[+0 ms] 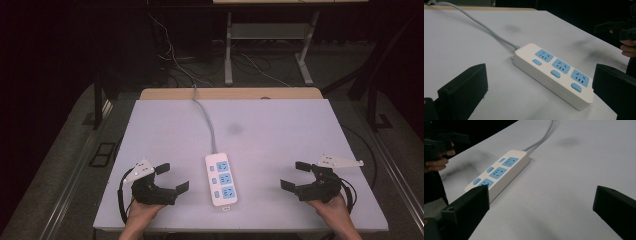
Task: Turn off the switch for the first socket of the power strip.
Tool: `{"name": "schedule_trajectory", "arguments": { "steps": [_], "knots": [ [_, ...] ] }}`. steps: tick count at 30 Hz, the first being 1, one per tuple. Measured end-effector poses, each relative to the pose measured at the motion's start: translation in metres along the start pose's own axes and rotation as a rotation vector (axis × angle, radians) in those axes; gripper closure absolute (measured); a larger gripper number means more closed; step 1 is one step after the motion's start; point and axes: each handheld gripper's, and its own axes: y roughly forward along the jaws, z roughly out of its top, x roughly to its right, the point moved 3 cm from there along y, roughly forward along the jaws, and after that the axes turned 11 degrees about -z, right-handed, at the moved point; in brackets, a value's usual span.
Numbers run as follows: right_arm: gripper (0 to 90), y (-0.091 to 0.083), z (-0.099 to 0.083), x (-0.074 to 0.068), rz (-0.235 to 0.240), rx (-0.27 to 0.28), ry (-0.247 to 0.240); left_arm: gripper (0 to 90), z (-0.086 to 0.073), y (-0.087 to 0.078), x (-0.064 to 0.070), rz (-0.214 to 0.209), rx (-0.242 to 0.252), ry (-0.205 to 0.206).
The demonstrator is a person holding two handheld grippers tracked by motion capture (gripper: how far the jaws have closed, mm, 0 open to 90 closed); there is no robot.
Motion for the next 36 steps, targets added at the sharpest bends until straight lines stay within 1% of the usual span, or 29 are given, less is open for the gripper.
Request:
{"name": "schedule_trajectory", "arguments": {
  "steps": [25, 32, 36],
  "knots": [
    [0.5, -0.0045, -0.0034, 0.0009, 0.002, -0.025, 0.002, 0.0, -0.0003, 0.0012, 0.0001, -0.011, 0.006, 0.005],
    [0.5, -0.0048, -0.0044, 0.0001, 0.004, -0.035, -0.003, 0.0, -0.0007, 0.0027, 0.0000, -0.012, -0.014, 0.012],
    [0.5, -0.0053, -0.0047, 0.0004, 0.003, -0.037, 0.000, 0.0, 0.0006, 0.0029, 0.0021, -0.028, -0.022, 0.008]
  ]
}}
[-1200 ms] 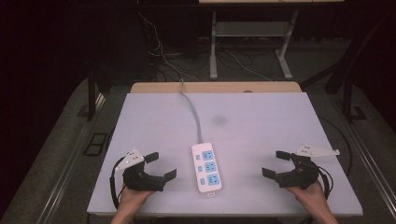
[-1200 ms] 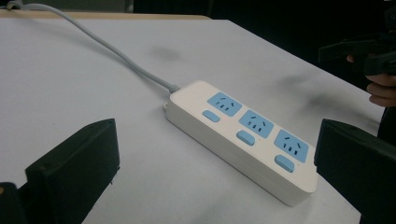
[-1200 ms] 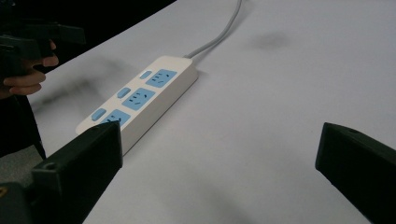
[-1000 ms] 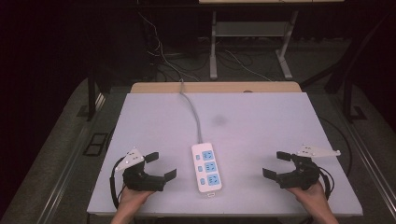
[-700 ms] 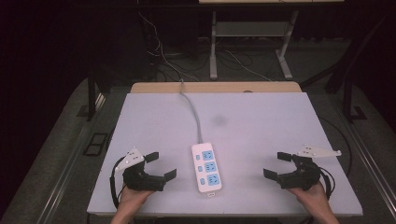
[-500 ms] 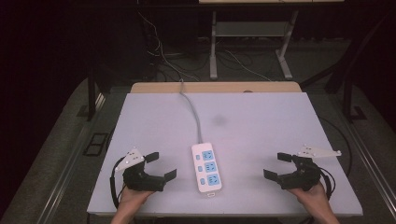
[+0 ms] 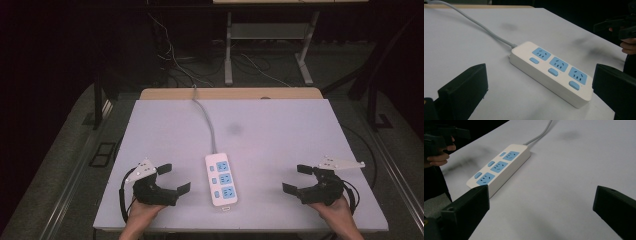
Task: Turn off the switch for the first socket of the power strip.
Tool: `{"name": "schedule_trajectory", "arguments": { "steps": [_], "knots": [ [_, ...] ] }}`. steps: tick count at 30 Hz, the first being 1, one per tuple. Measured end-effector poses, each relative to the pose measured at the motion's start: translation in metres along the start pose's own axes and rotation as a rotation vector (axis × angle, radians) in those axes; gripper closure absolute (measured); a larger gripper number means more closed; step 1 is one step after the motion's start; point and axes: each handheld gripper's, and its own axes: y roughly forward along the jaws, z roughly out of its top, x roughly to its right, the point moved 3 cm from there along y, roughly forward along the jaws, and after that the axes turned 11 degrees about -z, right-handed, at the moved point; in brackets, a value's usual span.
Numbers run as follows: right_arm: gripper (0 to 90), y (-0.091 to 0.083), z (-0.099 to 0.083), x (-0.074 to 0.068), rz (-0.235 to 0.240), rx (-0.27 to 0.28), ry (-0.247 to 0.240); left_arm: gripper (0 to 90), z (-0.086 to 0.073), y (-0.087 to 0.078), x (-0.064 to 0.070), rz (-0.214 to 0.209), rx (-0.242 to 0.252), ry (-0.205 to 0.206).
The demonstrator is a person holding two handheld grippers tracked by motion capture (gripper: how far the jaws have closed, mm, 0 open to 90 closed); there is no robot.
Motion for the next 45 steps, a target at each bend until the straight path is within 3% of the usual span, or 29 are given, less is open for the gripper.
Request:
{"name": "schedule_trajectory", "arguments": {
  "steps": [23, 45],
  "knots": [
    [0.5, -0.001, -0.002, 0.002, -0.015, -0.002, 0.006, 0.0, 0.021, 0.011, 0.002, -0.023, -0.075, 0.015],
    [0.5, -0.001, -0.002, 0.004, -0.024, -0.004, 0.005, 0.0, 0.046, 0.030, -0.004, -0.047, -0.186, 0.051]
  ]
}}
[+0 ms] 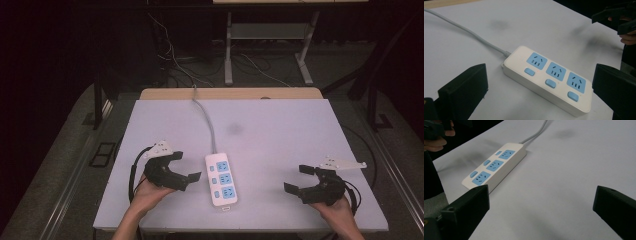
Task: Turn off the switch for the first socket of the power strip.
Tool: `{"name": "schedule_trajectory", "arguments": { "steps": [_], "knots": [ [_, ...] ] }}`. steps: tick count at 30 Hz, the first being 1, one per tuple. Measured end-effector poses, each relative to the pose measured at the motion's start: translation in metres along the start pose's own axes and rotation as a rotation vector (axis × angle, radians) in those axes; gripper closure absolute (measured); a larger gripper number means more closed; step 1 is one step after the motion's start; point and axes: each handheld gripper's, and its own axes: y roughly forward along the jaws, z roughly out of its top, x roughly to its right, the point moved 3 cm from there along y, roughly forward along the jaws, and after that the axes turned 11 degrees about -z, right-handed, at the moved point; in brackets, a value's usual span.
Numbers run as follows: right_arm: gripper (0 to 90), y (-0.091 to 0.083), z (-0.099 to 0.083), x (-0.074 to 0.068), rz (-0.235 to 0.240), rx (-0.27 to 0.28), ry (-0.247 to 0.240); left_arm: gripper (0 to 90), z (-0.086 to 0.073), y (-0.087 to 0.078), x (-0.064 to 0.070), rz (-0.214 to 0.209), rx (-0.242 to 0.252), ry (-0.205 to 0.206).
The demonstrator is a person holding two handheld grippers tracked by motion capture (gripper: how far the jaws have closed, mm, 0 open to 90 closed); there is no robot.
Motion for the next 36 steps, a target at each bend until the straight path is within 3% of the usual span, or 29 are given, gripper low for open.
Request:
{"name": "schedule_trajectory", "arguments": {
  "steps": [36],
  "knots": [
    [0.5, 0.001, -0.001, -0.001, -0.003, -0.006, -0.012, 0.0, 0.029, 0.033, -0.013, -0.045, -0.212, 0.045]
  ]
}}
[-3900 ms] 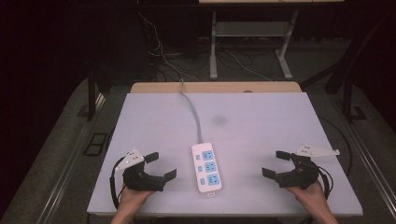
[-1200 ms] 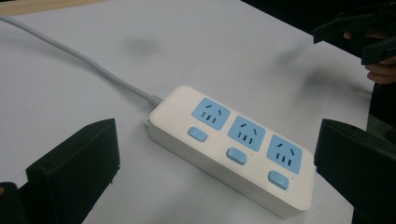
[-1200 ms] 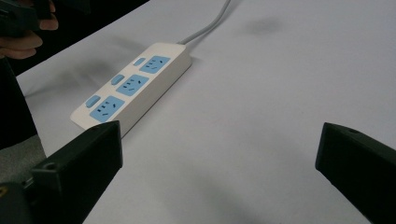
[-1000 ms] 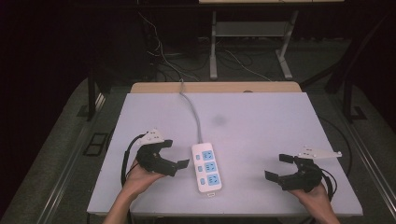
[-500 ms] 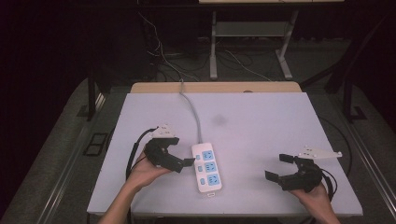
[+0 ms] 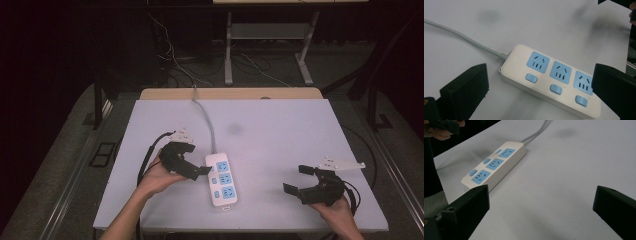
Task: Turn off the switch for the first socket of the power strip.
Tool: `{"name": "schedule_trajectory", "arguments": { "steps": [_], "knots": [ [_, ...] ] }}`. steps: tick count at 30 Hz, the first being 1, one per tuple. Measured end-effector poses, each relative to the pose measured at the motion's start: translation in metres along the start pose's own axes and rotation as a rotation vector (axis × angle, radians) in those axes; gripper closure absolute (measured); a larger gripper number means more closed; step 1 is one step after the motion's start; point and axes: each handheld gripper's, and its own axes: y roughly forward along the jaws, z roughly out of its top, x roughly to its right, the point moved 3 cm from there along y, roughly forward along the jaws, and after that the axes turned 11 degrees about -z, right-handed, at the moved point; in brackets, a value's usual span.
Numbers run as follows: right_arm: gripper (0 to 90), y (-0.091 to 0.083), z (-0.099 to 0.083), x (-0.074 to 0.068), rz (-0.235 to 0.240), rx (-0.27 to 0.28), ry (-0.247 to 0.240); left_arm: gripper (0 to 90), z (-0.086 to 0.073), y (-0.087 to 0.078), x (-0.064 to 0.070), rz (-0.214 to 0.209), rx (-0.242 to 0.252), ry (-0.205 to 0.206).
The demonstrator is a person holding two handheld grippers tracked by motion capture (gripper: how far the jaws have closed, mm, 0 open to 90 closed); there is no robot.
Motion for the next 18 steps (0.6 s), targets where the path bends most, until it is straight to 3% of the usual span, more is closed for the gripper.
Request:
{"name": "schedule_trajectory", "arguments": {
  "steps": [18],
  "knots": [
    [0.5, 0.003, 0.000, -0.002, 0.007, -0.017, -0.013, 6.1, 0.011, 0.015, -0.018, -0.010, -0.094, 0.006]
  ]
}}
